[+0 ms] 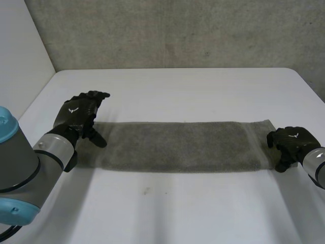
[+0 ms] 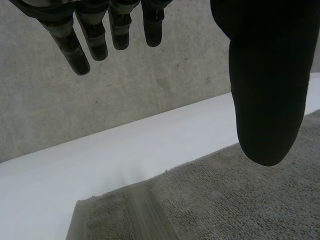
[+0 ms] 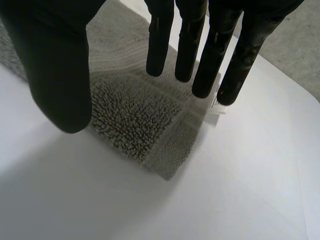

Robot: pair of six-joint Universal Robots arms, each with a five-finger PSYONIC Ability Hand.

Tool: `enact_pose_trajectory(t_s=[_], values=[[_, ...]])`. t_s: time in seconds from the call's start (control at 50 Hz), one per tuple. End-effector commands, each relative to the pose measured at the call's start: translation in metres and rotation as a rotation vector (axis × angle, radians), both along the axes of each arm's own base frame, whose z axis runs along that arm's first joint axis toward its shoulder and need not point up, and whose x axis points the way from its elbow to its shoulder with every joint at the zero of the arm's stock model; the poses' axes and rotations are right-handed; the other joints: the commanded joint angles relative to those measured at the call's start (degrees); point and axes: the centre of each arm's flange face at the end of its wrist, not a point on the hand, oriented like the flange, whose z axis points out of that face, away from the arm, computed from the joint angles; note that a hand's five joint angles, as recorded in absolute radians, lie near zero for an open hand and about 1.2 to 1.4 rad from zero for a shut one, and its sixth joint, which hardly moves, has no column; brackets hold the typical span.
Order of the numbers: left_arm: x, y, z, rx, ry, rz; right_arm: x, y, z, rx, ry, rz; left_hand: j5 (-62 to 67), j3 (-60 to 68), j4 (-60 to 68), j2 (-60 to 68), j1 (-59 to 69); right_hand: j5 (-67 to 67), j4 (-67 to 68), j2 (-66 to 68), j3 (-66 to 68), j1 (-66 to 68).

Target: Fold the towel.

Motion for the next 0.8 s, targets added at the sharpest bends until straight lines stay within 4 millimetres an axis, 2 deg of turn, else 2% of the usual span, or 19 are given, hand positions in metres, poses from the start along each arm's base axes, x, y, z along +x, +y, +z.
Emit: enact_pose_trajectory(t_s=[0.02,0.06,0.1,0.18,0.26,0.32,0.4,0.46,0.52,0.54,0.58,0.6,0.64,0.66,0.7,0.72,0.76,0.78,0.8], values=[[0.000,-0.001,0.001,-0.012,0.000,0.001,-0.001,-0.006,-0.010,-0.015,0.039,0.012,-1.7,0.5,0.4,0.5,-0.2,15.1,13.8,13.8,13.7,18.9],[0.000,0.000,0.000,-0.008,-0.002,0.001,-0.001,-0.007,-0.013,-0.019,0.053,0.018,-1.7,0.5,0.4,0.5,-0.2,22.2,20.9,20.8,20.8,25.9],[0.001,0.000,-0.001,-0.006,-0.002,0.001,-0.003,-0.010,-0.017,-0.035,0.087,0.023,-1.7,0.5,0.4,0.5,-0.2,46.7,45.4,45.4,45.3,50.5],[0.001,0.001,-0.002,-0.003,-0.003,0.002,-0.010,-0.018,-0.016,-0.070,0.139,-0.001,-1.7,0.5,0.4,0.5,-0.2,46.8,45.6,45.5,45.5,50.6],[0.001,0.001,-0.002,-0.005,-0.003,0.002,-0.032,-0.033,-0.018,-0.113,0.384,-0.109,-1.7,0.5,0.4,0.5,-0.2,46.8,45.6,45.5,45.5,50.6],[0.001,0.002,-0.002,-0.003,-0.003,0.002,-0.060,-0.049,-0.002,-0.198,0.529,-0.243,-1.7,0.5,0.4,0.5,-0.2,46.8,45.6,45.5,45.5,50.6],[0.001,0.002,0.001,-0.012,-0.001,0.005,-0.069,-0.058,0.019,-0.301,0.587,-0.279,-1.7,0.5,0.4,0.5,-0.2,46.8,45.6,45.5,45.5,50.6],[0.002,0.003,0.005,-0.023,0.003,0.005,-0.043,-0.055,0.036,-0.385,0.533,-0.218,-1.7,0.5,0.4,0.5,-0.2,46.8,45.6,45.5,45.5,50.6],[0.002,0.002,0.006,-0.025,0.004,0.007,0.031,-0.029,0.063,-0.501,0.334,-0.056,-1.7,0.5,0.4,0.5,-0.2,46.8,45.6,45.5,45.5,50.6],[0.002,0.002,0.006,-0.027,0.004,0.007,0.031,-0.029,0.064,-0.501,0.333,-0.055,-1.7,0.5,0.4,0.5,-0.2,46.8,45.6,45.5,45.5,50.6],[0.003,0.002,0.007,-0.030,0.005,0.011,0.087,0.002,0.078,-0.554,0.198,0.099,-1.7,0.5,0.4,0.5,-0.2,46.8,45.6,45.5,45.5,50.6],[0.004,0.002,0.008,-0.031,0.005,0.013,0.088,0.002,0.078,-0.554,0.197,0.099,-1.7,0.5,0.4,0.5,-0.2,46.8,45.6,45.5,45.5,50.6],[0.004,0.002,0.007,-0.030,0.005,0.014,0.133,0.033,0.080,-0.578,0.123,0.264,-1.7,0.5,0.4,0.5,-0.2,46.8,45.6,45.5,45.5,50.6],[0.004,0.002,0.007,-0.028,0.004,0.014,0.134,0.034,0.080,-0.578,0.123,0.265,-1.7,0.5,0.4,0.5,-0.2,46.8,45.6,45.5,45.5,50.6],[0.004,0.003,0.006,-0.026,0.003,0.014,0.174,0.072,0.066,-0.561,0.079,0.461,-1.7,0.5,0.4,0.5,-0.2,46.8,45.6,45.5,45.5,50.6],[0.005,0.003,0.006,-0.026,0.003,0.014,0.174,0.072,0.066,-0.561,0.079,0.462,-1.7,0.5,0.4,0.5,-0.2,46.8,45.6,45.5,45.5,50.6],[0.005,0.003,0.006,-0.027,0.004,0.014,0.205,0.111,0.047,-0.531,0.034,0.669,-1.7,0.5,0.4,0.5,-0.2,46.8,45.6,45.5,45.5,50.6],[0.005,0.003,0.006,-0.027,0.004,0.014,0.205,0.111,0.047,-0.530,0.034,0.670,-1.7,0.5,0.4,0.5,-0.2,46.8,45.6,45.5,45.5,50.6],[0.005,0.004,0.006,-0.026,0.003,0.014,0.216,0.128,0.036,-0.511,0.015,0.766,-1.7,0.5,0.4,0.5,-0.2,46.8,45.6,45.5,45.5,50.6]])
